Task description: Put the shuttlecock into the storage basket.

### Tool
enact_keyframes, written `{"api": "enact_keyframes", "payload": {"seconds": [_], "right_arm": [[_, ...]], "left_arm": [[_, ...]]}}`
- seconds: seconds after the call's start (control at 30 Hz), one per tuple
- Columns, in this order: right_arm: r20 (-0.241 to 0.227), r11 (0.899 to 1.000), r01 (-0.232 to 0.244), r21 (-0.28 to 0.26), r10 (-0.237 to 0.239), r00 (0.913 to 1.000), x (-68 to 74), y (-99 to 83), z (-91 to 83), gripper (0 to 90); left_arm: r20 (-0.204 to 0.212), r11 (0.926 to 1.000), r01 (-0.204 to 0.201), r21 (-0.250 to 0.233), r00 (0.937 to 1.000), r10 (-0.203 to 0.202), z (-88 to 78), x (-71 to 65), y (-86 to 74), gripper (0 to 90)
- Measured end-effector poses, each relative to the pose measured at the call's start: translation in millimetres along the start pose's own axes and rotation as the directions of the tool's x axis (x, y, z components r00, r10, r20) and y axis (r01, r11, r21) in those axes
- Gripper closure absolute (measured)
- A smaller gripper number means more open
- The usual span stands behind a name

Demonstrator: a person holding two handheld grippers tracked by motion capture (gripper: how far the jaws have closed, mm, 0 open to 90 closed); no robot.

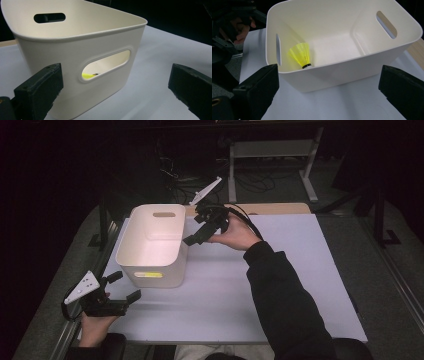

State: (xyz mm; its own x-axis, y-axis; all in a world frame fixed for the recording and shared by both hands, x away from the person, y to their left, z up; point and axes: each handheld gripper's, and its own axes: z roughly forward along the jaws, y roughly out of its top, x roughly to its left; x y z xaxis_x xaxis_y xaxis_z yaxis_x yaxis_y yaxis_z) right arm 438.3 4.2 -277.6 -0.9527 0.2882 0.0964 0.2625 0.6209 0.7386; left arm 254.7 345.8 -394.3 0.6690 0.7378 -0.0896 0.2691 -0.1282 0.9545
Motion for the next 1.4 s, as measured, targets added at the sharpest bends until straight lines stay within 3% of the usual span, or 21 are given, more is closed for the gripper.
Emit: {"api": "enact_keyframes", "payload": {"seconds": [0.33,0.87,1.4], "right_arm": [[0.018,1.0,0.008,-0.024,-0.008,0.9998,-0.3,-18.1,-14.8,0.0],[0.061,0.998,-0.04,-0.052,0.044,0.9972,-6.2,-47.9,-38.9,0.0],[0.097,0.996,-0.039,-0.076,0.046,0.9942,-5.1,-68.2,-54.0,0.0]], "left_arm": [[-0.001,1.0,0.0,0.003,1.0,0.0,0.0,0.0,-0.1,0.0],[-0.002,1.0,0.0,0.004,1.0,0.0,0.1,0.0,-0.1,0.0],[-0.003,0.9999,-0.003,0.01,1.0,0.003,0.2,0.1,-0.1,0.0]]}}
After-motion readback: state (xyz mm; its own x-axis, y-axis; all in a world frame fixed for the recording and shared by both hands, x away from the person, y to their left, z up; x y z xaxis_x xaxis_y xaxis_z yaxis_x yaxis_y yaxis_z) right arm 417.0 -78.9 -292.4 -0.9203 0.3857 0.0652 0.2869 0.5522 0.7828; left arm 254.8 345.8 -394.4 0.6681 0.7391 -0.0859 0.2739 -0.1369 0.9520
